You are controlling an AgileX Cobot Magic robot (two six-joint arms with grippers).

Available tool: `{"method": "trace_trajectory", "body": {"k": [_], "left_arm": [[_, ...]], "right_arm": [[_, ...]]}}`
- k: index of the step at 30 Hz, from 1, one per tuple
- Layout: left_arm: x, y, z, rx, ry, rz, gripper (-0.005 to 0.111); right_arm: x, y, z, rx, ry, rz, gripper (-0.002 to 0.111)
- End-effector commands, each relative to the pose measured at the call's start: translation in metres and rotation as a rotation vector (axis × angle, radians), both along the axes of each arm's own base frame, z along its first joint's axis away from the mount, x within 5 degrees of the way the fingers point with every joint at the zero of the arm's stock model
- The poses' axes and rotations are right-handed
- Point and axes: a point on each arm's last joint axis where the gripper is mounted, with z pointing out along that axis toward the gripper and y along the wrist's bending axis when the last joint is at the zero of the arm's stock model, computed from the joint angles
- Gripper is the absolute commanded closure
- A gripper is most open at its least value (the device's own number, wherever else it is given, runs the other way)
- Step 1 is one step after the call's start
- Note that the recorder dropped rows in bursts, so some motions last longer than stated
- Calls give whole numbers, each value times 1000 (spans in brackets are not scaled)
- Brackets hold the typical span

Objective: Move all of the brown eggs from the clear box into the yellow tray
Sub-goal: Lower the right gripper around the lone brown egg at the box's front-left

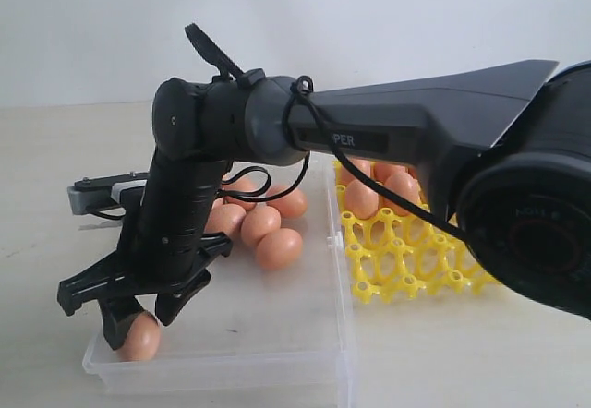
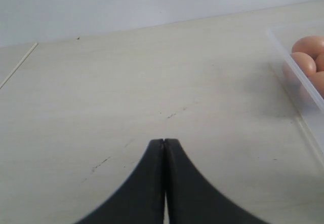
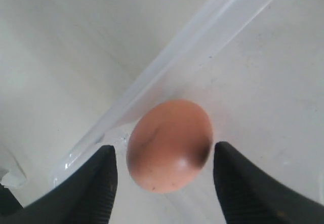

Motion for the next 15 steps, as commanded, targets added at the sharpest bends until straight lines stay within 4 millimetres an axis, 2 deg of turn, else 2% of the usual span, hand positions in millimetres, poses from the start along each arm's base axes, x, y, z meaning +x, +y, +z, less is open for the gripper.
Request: {"method": "trace_trajectory", "body": {"k": [1,15], "left_arm": [[0,0,2,-7,-16,3,107],[0,0,2,-7,-16,3,107]], "right_arm": [[-2,-4,1,-19,8,10,53],[18,-15,-2,-3,-28,-49,53]]}}
